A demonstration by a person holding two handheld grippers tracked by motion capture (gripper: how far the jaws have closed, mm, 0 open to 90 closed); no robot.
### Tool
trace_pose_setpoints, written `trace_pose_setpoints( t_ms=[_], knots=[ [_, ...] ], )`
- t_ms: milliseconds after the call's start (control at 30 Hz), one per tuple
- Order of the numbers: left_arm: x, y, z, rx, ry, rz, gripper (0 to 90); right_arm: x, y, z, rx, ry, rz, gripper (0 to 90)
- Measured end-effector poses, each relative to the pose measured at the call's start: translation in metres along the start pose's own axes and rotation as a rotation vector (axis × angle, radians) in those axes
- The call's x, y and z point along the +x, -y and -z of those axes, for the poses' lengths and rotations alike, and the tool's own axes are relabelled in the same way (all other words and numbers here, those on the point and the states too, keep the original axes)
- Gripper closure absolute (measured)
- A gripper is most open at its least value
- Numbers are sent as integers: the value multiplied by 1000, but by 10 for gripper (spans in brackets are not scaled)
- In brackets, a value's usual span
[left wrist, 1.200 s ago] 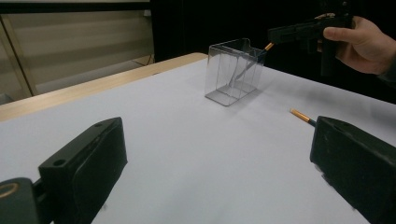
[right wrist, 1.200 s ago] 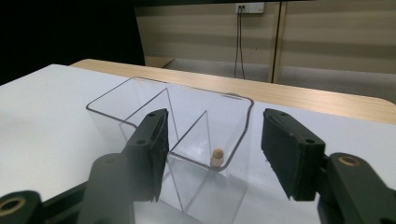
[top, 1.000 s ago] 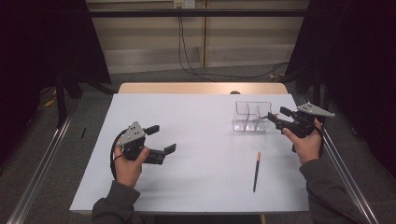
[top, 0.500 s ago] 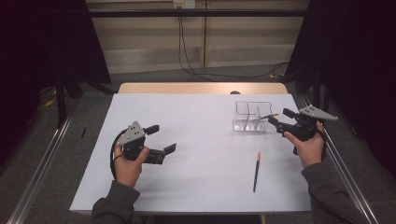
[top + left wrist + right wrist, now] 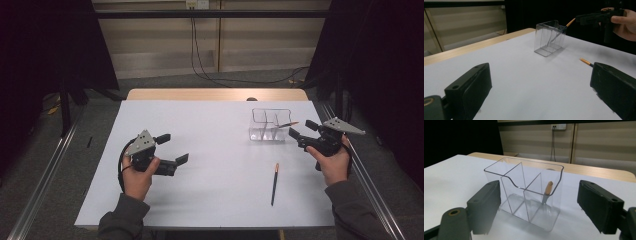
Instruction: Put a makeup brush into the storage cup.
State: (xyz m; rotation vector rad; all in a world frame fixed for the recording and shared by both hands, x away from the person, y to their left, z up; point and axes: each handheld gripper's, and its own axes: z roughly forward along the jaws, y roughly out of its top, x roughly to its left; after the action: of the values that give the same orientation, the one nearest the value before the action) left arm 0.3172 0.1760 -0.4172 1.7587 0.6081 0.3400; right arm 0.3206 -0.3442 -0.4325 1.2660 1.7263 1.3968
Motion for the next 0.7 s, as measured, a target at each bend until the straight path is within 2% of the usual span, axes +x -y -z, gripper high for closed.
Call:
trace_pose_setpoints(
  t_ms=[67,300,433,567,700],
  knots=[
    [0,0,0,-1,2,2,33,1,1,1,1,-5,-8,186],
    [1,0,1,3,-4,-2,33,5,5,9,11,-7,7,177],
    [1,0,1,-2,-2,0,33,6,8,14,3,-13,-6,171],
    [1,0,2,0,-9,-2,33,8,11,18,0,-15,8,172],
    [1,0,1,-2,0,-3,33,10,14,22,-6,-26,1,170]
  ],
)
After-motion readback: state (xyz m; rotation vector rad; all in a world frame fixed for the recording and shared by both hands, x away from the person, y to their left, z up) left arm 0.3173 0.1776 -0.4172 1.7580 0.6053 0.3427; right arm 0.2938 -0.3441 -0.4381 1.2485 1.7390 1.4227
